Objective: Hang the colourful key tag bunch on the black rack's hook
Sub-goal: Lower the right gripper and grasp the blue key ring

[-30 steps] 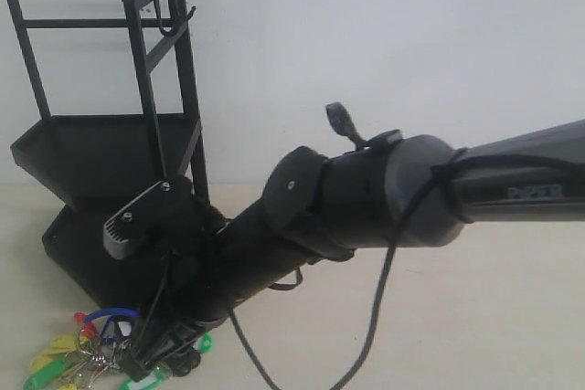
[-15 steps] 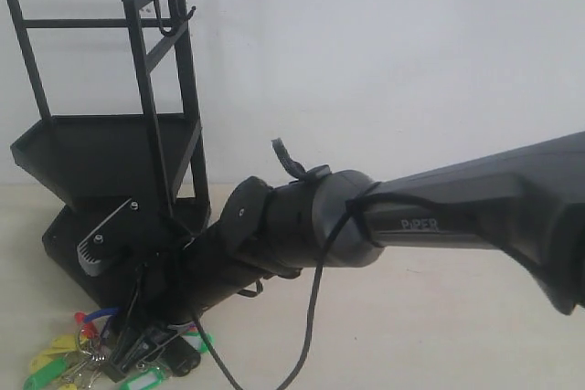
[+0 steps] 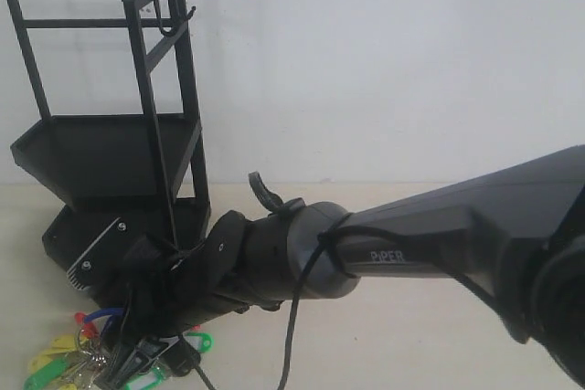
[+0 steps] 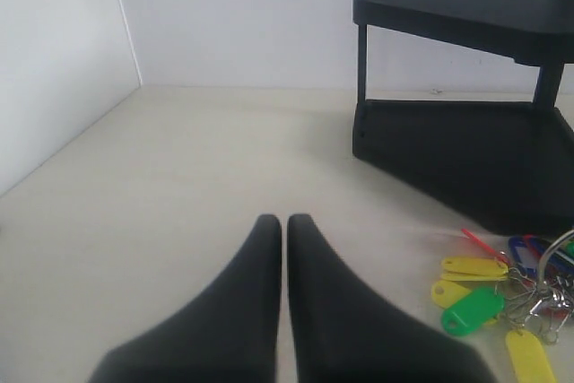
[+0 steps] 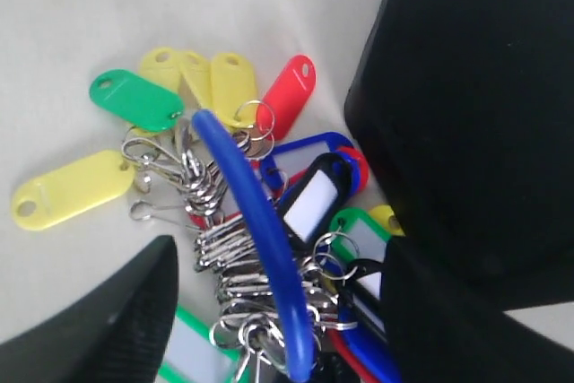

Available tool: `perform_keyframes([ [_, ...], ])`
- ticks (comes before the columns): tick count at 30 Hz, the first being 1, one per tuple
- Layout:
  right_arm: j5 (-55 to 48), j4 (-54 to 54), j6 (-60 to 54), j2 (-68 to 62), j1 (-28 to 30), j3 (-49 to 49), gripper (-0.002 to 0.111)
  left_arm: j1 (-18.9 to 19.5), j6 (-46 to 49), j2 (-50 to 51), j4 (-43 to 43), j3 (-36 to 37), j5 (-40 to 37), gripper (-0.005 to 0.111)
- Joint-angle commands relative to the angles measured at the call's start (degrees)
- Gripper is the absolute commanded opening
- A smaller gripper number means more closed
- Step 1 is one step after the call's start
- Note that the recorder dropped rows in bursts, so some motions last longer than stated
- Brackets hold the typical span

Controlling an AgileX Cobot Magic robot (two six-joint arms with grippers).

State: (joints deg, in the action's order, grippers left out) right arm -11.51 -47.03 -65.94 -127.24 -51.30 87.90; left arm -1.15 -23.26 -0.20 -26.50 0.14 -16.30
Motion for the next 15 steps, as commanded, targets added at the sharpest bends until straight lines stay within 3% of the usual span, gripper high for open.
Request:
perform_keyframes([
  [1,1.0,-0.2,-1.1,-0.2,-0.3,0.5,0.062,-0.1,-0.3,0.2,0.0,-0.1,0.0,0.004],
  [8,1.0,-0.2,-1.0,-0.3,-0.7,0.8,0.060,-0.1,-0.3,0.2,0.0,-0.1,0.0,0.004],
  [10,0.4,-0.2,-1.0,-0.3,-0.7,0.8,0.045,-0.1,-0.3,0.2,0.0,-0.1,0.0,0.004],
  [15,-1.7,-0.2,-2.7,-0.3,-0.7,0.8,0.022,-0.1,-0.3,0.2,0.0,-0.1,0.0,0.004],
])
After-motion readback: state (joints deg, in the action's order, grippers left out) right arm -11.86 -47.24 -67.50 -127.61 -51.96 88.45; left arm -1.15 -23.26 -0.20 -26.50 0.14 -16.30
